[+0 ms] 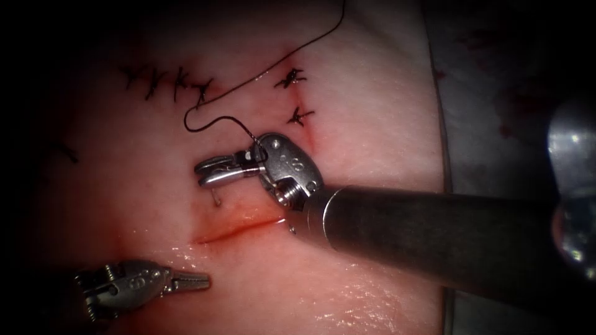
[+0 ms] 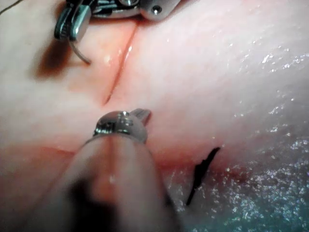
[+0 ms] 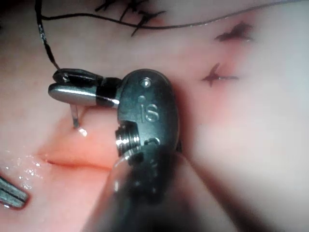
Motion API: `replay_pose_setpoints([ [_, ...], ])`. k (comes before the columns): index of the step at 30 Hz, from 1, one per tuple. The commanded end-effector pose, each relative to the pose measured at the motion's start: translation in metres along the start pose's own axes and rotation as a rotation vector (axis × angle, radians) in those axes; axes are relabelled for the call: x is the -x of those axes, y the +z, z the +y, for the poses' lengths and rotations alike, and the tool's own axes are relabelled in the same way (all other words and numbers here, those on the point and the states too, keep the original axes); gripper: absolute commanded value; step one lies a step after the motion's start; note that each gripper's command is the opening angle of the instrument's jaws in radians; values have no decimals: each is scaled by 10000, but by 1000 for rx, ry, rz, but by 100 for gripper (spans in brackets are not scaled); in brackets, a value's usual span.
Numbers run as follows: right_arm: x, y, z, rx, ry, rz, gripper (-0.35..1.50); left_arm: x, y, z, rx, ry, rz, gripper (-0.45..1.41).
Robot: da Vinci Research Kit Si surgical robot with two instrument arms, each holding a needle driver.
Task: Wound Closure
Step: Throw the needle through the top of the wound with the right needle driver.
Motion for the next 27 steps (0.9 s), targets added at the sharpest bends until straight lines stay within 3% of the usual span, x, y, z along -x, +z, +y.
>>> replay_pose_setpoints([
  [1, 6, 13, 1, -16, 18, 8, -35, 1, 9, -1, -1, 0, 0, -45],
  [2, 6, 15, 2, -2, 107, 6, -35, 1, 10, -1, -1, 0, 0, -45],
  [6, 8, 13, 0, 16, 126, -11, -35, 1, 9, -1, 0, 0, 0, -45],
  [7, 7, 11, -5, 167, 126, -60, -35, 1, 9, -1, 0, 0, 0, -45],
  [9, 4, 10, -11, 295, 109, -127, -35, 2, 9, 0, -1, 1, 0, -45],
  [10, 1, 9, -15, 376, 107, -199, -35, 2, 9, 0, -1, 1, 0, -45],
  [12, 1, 9, -17, 407, 114, -224, -35, 2, 9, 0, -1, 1, 0, -45],
  [16, -1, 14, -30, 622, 271, -305, -35, 2, 10, 0, -1, 1, 0, -45],
  [18, -3, 23, -38, 818, 388, -381, -35, 1, 11, 1, -3, -1, 0, -45],
  [20, -4, 25, -40, 813, 399, -380, -35, 1, 11, 1, -4, -1, 0, -45],
  [23, -9, 34, -40, 838, 552, -321, -35, 0, 12, 1, -5, -2, 0, -45],
  [27, -12, 38, -36, 829, 584, -321, -35, 0, 12, 3, -6, -3, 0, -45],
])
